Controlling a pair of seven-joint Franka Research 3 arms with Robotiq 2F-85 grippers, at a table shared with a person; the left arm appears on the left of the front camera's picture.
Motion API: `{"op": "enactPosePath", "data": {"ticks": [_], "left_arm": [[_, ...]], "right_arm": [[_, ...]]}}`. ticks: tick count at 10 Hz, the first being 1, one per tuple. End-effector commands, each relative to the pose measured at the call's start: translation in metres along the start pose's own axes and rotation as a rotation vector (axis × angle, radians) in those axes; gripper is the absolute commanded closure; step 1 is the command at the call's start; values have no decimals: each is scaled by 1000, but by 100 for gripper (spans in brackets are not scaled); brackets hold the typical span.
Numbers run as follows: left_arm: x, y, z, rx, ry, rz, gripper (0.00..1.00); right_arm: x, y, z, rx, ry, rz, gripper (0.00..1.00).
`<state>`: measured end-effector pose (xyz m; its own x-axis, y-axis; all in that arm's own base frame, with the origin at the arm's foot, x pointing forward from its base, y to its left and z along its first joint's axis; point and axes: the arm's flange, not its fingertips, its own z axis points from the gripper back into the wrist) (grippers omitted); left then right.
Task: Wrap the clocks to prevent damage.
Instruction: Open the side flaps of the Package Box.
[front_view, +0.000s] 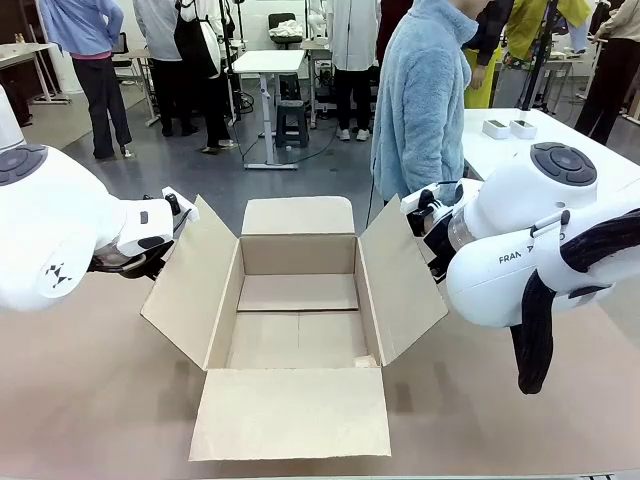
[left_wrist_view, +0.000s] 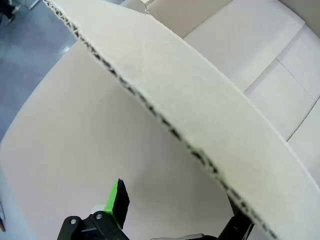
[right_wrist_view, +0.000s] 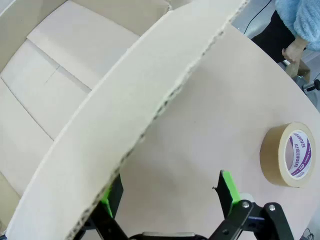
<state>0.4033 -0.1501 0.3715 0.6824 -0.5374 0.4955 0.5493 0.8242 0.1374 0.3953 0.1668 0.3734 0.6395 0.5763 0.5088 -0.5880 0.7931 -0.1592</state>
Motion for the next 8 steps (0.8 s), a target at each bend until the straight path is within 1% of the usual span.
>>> {"op": "enactPosePath", "data": {"ticks": [1, 3, 4, 5, 6, 7, 8], "left_arm": [[0, 0, 0, 0, 0, 0, 0], [0, 0, 0, 0, 0, 0, 0], [9, 5, 25, -53, 57, -32, 0], [43, 14, 56, -75, 58, -57, 0], [65, 16, 98, -70, 47, -73, 0], [77, 19, 134, -74, 40, -81, 0], [94, 21, 166, -38, 49, -87, 0]], "right_arm": [[0, 0, 0, 0, 0, -1, 0], [0, 0, 0, 0, 0, 0, 0], [22, -1, 27, -1, 62, 17, 0], [43, -2, 48, 16, 93, 13, 0], [70, 5, 90, -12, 142, 70, 0], [83, 11, 116, -39, 140, 77, 0], [98, 13, 145, -92, 128, 67, 0]]}}
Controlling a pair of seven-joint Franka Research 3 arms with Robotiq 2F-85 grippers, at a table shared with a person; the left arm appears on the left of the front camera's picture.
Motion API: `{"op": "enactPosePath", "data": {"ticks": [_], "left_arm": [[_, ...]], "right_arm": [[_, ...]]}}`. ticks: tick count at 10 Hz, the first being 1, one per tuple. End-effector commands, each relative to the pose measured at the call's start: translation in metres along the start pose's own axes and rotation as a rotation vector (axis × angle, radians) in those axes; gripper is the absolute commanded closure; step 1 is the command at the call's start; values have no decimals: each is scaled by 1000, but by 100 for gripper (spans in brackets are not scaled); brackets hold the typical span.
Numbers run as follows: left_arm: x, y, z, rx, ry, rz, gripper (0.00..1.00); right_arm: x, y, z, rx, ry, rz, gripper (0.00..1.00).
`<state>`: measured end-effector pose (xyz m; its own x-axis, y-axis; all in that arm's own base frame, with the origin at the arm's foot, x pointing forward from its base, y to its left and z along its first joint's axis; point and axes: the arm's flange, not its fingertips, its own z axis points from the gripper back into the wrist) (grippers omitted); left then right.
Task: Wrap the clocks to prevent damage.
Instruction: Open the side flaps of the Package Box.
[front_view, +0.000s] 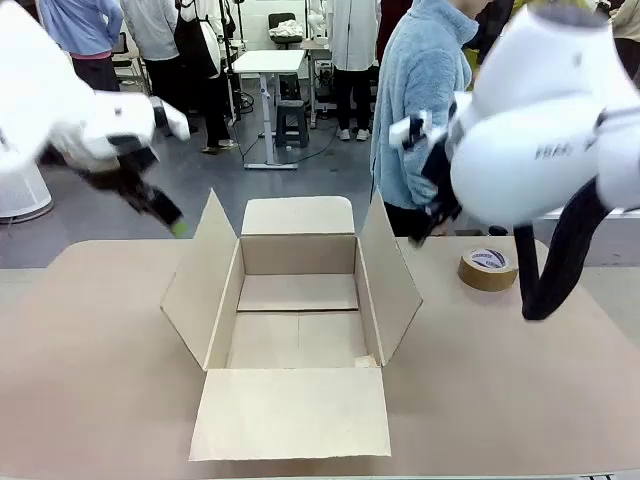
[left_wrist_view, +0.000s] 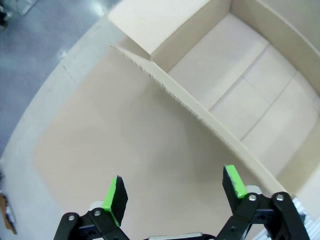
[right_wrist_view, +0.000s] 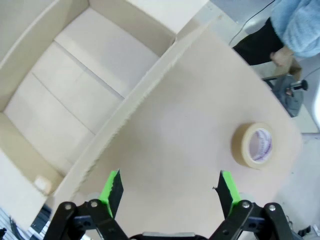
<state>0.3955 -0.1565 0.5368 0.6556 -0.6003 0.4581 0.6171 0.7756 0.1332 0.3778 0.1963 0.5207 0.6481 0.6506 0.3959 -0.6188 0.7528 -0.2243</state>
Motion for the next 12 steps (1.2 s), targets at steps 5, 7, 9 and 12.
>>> {"op": "enactPosePath", "data": {"ticks": [5, 7, 9, 12], "left_arm": [[38, 0, 111, 60, -22, -28, 0], [38, 0, 111, 60, -22, -28, 0], [41, 10, 120, 16, -42, -115, 0], [37, 78, 104, -371, -136, -351, 0]], "right_arm": [[24, 6, 73, -86, -32, -16, 0], [24, 6, 73, -86, -32, -16, 0], [28, -21, 85, 25, -59, 163, 0], [21, -126, 70, 250, -227, 112, 0]]}}
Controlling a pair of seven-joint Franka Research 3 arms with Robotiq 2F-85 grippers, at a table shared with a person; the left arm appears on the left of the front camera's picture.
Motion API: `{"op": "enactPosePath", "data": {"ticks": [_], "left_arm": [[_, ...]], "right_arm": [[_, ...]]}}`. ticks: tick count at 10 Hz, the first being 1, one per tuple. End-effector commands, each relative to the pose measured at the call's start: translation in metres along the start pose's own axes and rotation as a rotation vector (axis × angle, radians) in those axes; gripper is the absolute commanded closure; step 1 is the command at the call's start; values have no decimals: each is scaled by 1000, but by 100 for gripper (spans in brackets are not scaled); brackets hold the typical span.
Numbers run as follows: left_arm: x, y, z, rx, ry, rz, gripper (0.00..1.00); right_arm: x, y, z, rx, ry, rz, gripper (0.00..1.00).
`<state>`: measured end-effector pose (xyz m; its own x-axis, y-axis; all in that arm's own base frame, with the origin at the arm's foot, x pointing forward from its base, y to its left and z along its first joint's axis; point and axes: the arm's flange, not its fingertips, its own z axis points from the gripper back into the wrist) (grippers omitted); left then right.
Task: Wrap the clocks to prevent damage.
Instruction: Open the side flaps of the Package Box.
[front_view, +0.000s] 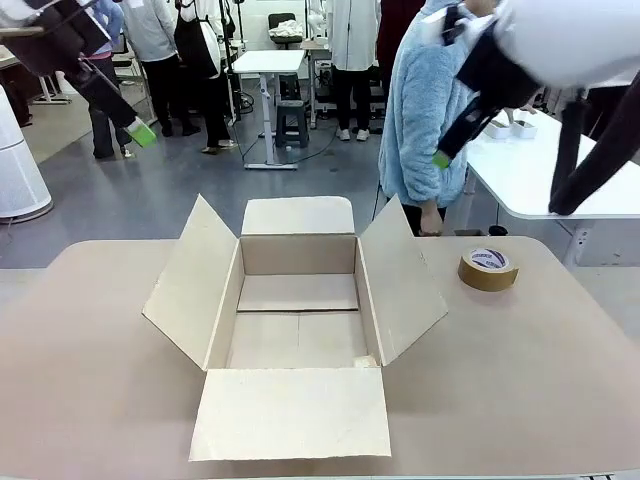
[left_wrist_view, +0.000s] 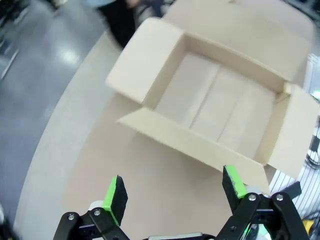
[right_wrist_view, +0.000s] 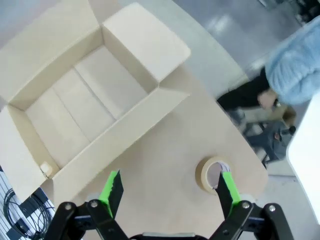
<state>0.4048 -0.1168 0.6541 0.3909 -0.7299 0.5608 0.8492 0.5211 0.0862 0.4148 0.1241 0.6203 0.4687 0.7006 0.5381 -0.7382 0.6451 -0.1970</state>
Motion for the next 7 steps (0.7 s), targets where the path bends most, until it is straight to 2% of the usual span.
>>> {"op": "enactPosePath", "data": {"ticks": [1, 3, 5, 7], "left_arm": [[-18, 42, -3, -213, -55, -93, 0], [-45, 70, -20, -284, -181, -93, 0], [-70, 89, -31, -325, -262, -49, 0], [-88, 100, -31, -345, -285, -24, 0]], "right_arm": [[-13, -52, -10, 243, -112, -33, 0], [-40, -81, -18, 399, -227, -90, 0], [-63, -88, -17, 510, -333, -75, 0], [-83, -88, -16, 496, -334, -75, 0]]}}
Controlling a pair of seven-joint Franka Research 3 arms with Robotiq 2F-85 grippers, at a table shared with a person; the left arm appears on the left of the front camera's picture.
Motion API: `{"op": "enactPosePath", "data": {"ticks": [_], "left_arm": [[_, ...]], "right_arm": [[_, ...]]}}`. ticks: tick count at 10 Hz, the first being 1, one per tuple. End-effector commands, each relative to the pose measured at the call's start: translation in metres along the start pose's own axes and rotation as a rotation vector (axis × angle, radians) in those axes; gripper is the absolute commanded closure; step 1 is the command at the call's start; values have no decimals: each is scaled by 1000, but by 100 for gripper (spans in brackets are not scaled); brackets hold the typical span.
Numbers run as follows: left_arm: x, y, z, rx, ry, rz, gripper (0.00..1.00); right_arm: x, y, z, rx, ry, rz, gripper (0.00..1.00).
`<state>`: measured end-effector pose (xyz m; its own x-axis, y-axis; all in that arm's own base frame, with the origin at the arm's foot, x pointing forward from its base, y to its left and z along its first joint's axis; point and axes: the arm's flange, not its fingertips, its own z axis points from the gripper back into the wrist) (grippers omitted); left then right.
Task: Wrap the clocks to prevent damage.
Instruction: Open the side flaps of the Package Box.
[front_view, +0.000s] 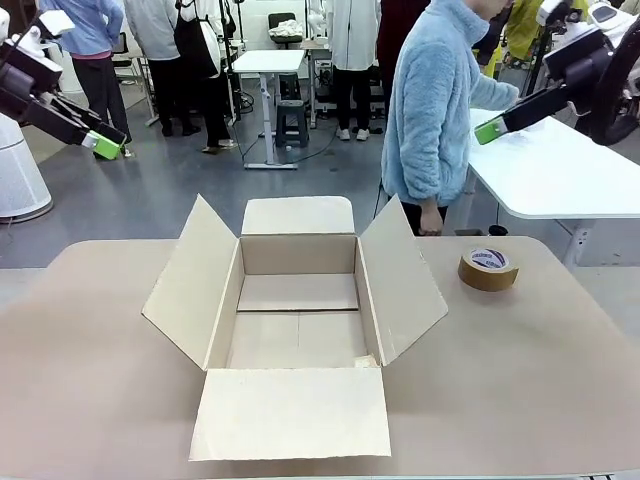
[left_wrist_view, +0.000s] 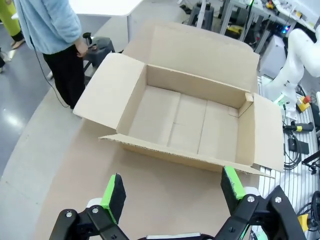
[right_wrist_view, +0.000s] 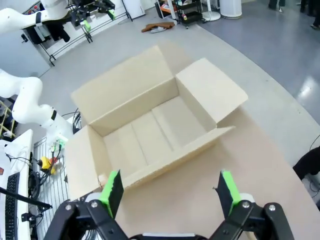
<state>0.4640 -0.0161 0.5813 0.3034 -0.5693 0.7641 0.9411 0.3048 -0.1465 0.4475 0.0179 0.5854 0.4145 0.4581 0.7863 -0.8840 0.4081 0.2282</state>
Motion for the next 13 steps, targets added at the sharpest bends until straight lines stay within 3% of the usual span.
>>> {"op": "enactPosePath", "data": {"ticks": [1, 2, 8, 9, 10, 11, 12, 13], "left_arm": [[6, -1, 12, -13, -14, -14, 0], [0, 0, 0, 0, 0, 0, 0], [0, 0, 0, 0, 0, 0, 0], [1, -2, -1, -1, 23, 7, 60], [-2, -4, 3, 2, 15, 4, 60], [-1, -3, 4, 5, 18, 10, 100], [0, -1, 5, 2, 19, 8, 64], [-2, -2, 5, -3, 18, 10, 100]], "right_arm": [[-9, -2, 0, -104, 17, -16, 0], [0, 0, 0, 0, 0, 0, 0], [0, 0, 0, 0, 0, 0, 0], [1, 4, -1, -18, 21, -14, 56], [1, 4, 0, -6, 24, 9, 60], [2, 4, 1, -13, 23, 3, 100], [3, 5, 1, -28, 33, 4, 100], [3, 5, 0, -27, 35, 2, 100]]}}
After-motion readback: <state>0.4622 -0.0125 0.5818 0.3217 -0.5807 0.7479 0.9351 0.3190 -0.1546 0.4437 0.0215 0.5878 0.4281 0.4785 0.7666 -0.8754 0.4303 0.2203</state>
